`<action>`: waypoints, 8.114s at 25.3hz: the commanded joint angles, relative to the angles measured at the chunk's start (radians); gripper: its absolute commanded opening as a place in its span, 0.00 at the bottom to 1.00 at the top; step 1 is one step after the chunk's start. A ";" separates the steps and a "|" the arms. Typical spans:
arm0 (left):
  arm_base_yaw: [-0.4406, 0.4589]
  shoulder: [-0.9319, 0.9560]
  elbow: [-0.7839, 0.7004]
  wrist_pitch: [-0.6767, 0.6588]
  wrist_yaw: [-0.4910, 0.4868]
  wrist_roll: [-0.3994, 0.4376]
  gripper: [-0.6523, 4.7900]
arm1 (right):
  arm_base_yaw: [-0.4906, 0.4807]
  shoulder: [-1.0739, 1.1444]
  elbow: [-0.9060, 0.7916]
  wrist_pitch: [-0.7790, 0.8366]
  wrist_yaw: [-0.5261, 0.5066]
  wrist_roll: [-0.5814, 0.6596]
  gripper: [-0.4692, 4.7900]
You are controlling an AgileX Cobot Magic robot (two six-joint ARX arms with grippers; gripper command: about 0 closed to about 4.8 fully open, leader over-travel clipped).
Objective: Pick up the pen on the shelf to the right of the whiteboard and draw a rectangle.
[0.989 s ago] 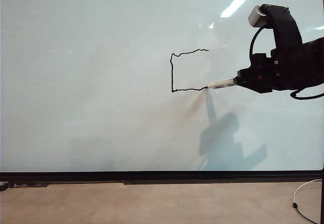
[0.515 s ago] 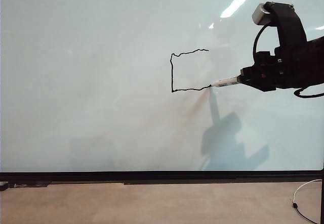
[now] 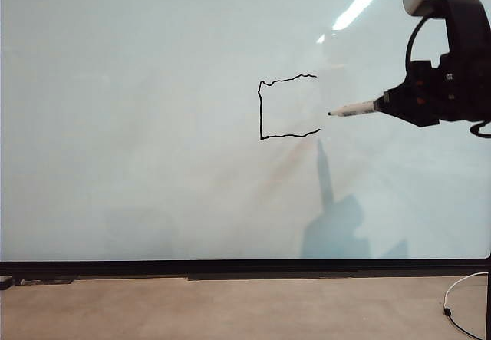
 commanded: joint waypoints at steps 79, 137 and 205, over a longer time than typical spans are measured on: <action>0.000 0.000 0.003 0.008 0.004 0.004 0.11 | 0.116 -0.112 0.275 -0.608 0.241 -0.580 0.08; 0.000 0.000 0.003 0.008 0.004 0.004 0.11 | 0.119 -0.177 0.280 -0.488 0.251 -0.593 0.08; 0.000 0.000 0.003 0.008 0.004 0.004 0.11 | 0.142 -0.941 -0.261 -0.565 0.436 -0.125 0.08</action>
